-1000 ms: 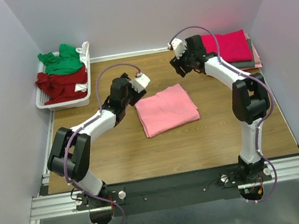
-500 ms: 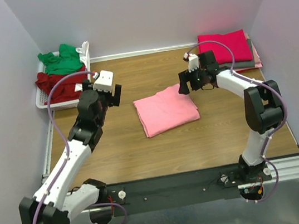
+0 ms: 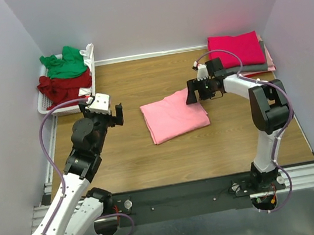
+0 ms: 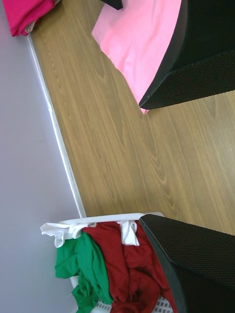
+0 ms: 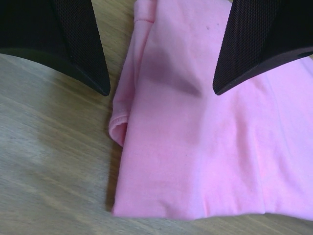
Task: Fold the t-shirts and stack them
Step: Neatly place the folded tshirt to the corner
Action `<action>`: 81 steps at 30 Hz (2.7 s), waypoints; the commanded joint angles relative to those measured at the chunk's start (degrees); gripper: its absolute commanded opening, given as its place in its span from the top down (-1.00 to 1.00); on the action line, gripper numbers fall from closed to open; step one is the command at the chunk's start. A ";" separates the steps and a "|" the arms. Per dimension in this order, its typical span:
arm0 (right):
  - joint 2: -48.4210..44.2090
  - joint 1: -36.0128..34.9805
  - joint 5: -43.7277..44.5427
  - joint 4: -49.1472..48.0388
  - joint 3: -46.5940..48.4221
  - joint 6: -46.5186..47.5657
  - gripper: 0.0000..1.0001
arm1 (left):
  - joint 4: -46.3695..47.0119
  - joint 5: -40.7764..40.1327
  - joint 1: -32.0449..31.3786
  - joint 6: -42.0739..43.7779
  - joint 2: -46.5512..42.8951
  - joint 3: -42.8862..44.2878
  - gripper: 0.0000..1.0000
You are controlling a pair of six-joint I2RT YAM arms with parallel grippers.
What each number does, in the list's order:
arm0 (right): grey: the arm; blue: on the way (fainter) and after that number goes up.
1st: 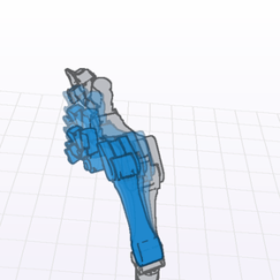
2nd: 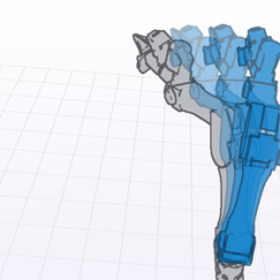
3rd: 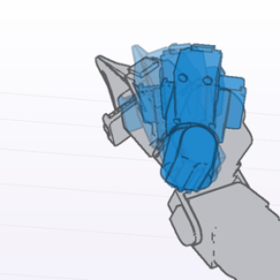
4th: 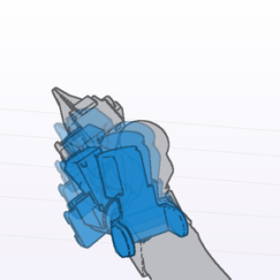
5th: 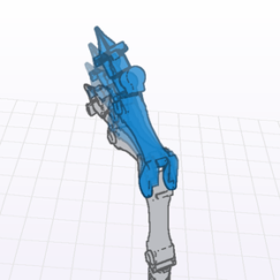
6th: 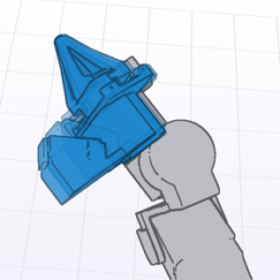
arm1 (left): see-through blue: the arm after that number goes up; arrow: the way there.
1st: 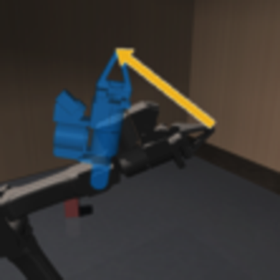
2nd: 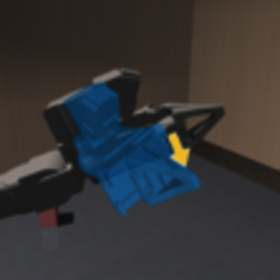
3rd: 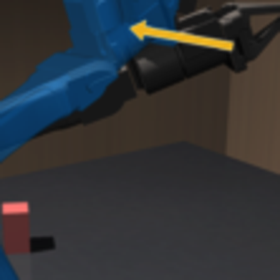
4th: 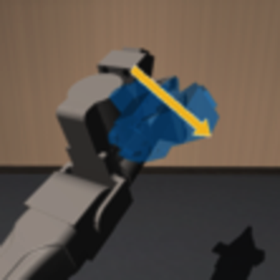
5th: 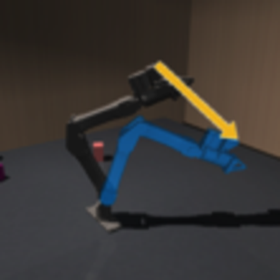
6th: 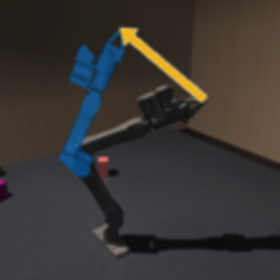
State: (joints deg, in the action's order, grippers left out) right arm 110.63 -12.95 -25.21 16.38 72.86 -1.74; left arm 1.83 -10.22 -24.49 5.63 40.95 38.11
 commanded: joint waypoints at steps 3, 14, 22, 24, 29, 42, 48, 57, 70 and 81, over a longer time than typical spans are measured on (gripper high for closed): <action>2.04 0.29 -4.06 0.32 0.97 -0.72 -0.84 | 1.43 1.96 -0.21 -1.23 1.06 -0.23 -0.91; 2.92 0.21 -6.25 0.49 -0.17 0.95 -0.84 | 1.51 2.13 -0.21 -1.15 1.76 -0.23 -0.91; 3.01 0.21 -6.43 0.67 -0.61 1.21 -0.85 | 1.60 2.48 -0.21 -1.15 2.03 -0.32 -0.91; 3.19 0.21 -6.87 0.76 -0.61 1.03 -0.85 | 1.60 2.75 -0.21 -0.97 2.12 -0.31 -0.91; 2.92 0.21 -7.92 0.84 -0.88 1.04 -0.85 | 1.69 3.01 -0.21 -0.97 2.21 -0.40 -0.91; 3.28 0.21 -9.85 1.20 -0.18 0.95 -0.85 | 1.78 3.36 -0.21 -0.79 2.29 -0.49 -0.91; 4.68 0.21 -10.12 2.51 2.46 1.21 -0.85 | 1.87 3.54 -0.21 -0.62 2.38 -0.49 -0.91; 4.86 0.47 -3.63 2.78 3.25 1.21 -0.85 | 1.95 3.63 -0.12 -0.62 2.56 -0.49 -0.91; 7.76 1.09 -2.02 3.74 5.80 1.21 -0.86 | 2.04 3.71 -0.21 -0.53 2.56 -0.49 -0.91; 11.54 -0.14 -15.57 7.79 5.37 1.21 -0.62 | 2.04 3.63 -0.21 -0.44 2.56 -0.49 -0.91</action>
State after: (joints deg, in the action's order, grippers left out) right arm 118.17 -11.97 -36.21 17.85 79.70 -0.89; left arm 2.50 -8.01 -24.49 5.10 43.57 38.09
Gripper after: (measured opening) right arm 0.831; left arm 0.953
